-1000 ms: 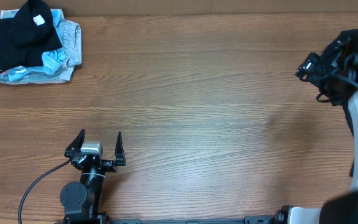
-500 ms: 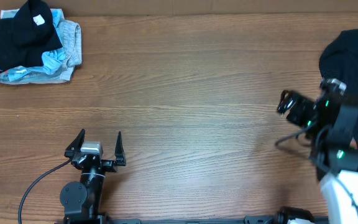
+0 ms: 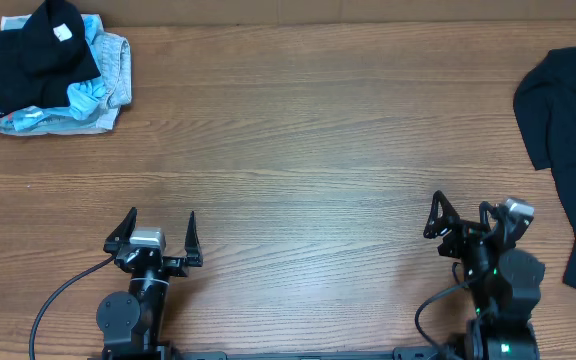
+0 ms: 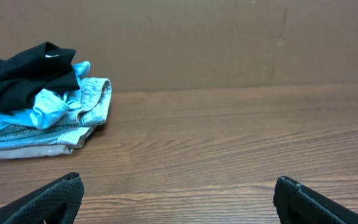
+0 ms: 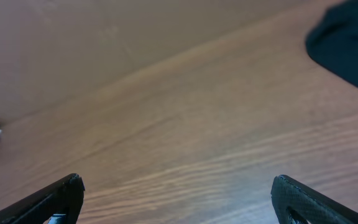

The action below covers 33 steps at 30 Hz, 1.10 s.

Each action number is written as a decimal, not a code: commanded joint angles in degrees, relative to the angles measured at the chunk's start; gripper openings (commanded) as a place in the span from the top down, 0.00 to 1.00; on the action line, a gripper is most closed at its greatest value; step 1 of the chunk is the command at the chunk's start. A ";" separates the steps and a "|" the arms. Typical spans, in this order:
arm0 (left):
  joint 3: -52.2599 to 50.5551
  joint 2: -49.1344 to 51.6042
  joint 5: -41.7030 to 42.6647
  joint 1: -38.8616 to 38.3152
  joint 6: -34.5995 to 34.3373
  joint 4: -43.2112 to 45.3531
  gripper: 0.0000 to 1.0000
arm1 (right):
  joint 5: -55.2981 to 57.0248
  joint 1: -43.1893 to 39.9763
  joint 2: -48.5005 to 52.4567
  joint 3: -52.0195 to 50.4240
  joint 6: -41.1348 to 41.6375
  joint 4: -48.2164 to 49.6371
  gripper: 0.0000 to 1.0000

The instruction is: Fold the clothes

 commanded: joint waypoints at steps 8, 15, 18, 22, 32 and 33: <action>-0.20 -0.61 -0.59 0.35 0.26 -0.11 0.00 | -0.48 4.66 -13.79 -4.04 -7.26 -2.08 0.00; -0.20 -0.61 -0.57 0.35 0.26 -0.11 0.00 | -0.52 4.63 -18.34 -4.59 -7.23 -4.52 0.00; -0.20 -0.61 -0.57 0.35 0.26 -0.11 0.00 | -0.76 4.63 -19.41 -6.40 -7.23 -2.75 0.00; -0.20 -0.61 -0.59 0.35 0.26 -0.11 0.00 | -3.48 4.63 -19.41 -9.07 -7.23 3.08 0.00; -0.20 -0.61 -0.59 0.35 0.26 -0.11 0.00 | -4.42 4.63 -19.41 -11.26 -8.07 9.75 0.00; -0.20 -0.61 -0.59 0.35 0.26 -0.11 0.00 | -4.79 4.63 -19.41 -11.26 -8.07 10.54 0.00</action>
